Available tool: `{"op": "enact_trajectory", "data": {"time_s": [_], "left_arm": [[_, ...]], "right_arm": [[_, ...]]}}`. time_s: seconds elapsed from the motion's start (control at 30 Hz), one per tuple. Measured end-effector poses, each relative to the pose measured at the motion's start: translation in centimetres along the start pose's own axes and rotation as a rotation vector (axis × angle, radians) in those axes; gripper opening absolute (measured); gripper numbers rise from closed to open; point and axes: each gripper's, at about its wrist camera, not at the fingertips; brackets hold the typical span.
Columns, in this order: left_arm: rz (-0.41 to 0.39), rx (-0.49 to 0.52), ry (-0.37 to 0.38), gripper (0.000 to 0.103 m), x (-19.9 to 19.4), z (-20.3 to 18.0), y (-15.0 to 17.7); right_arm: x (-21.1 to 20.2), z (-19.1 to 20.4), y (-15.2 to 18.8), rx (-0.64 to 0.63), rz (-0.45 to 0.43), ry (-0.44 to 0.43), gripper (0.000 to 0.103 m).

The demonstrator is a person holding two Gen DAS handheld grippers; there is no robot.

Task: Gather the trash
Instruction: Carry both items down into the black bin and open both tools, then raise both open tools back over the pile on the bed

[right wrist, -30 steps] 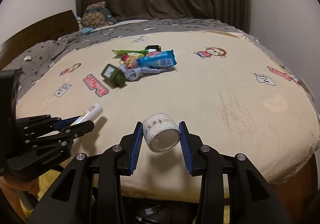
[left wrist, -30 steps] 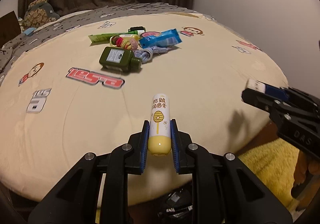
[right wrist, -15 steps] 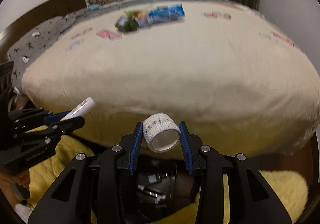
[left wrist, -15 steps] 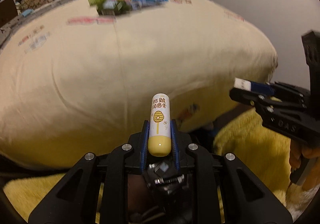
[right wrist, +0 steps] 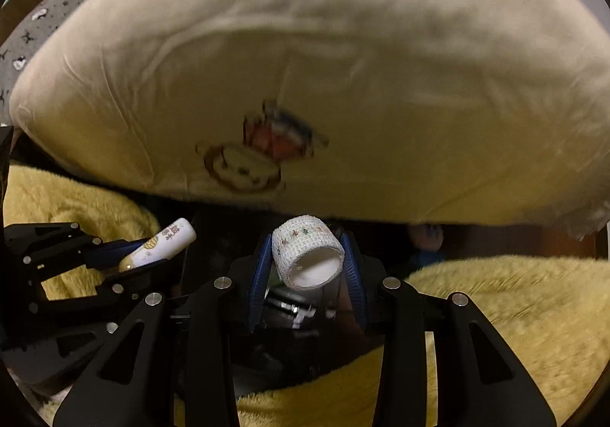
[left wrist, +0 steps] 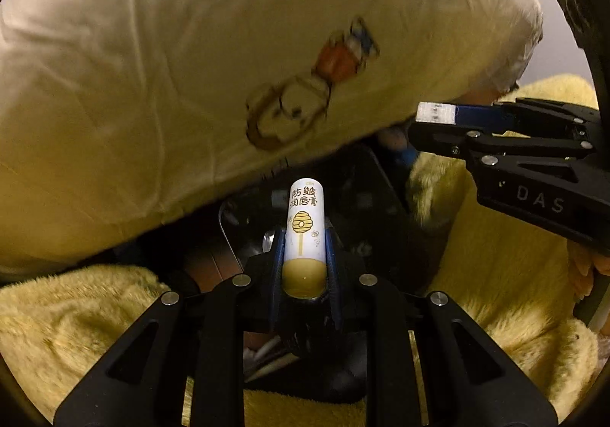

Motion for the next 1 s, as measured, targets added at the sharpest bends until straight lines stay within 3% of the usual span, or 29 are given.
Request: {"op": "enact_trajectory", "data": {"time_s": [0.4,0.57,0.8,1.0], "left_arm": [[0.053,-0.041,0.011,0.024,1.0,0.5,0.4],[0.042,-0.041,0.006,0.038,0.8,0.6,0.4],[0.007,-0.061,0.004,0.046,-0.3,0.8,0.0],[-0.085,-0.085,-0.014,0.051,-3.3,1.6,-1.4]], "right_arm": [[1.1,-0.1,0.2,0.003,0.045,-0.019,0.040],[1.1,-0.9,0.1,0.030,0.039,-0.024,0.051],[0.2,-0.8,-0.2,0.025,0.011,-0.001,0.067],[-2.0,-1.3,-1.7,0.035,-0.064,-0.003,0.075]]}}
Point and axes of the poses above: each gripper's, at about its wrist camera, not at the fingertips, and x roughly the way its jaws point, z to its left, y to its underside, and after that the axes turned 13 degrees about -x, right-handed
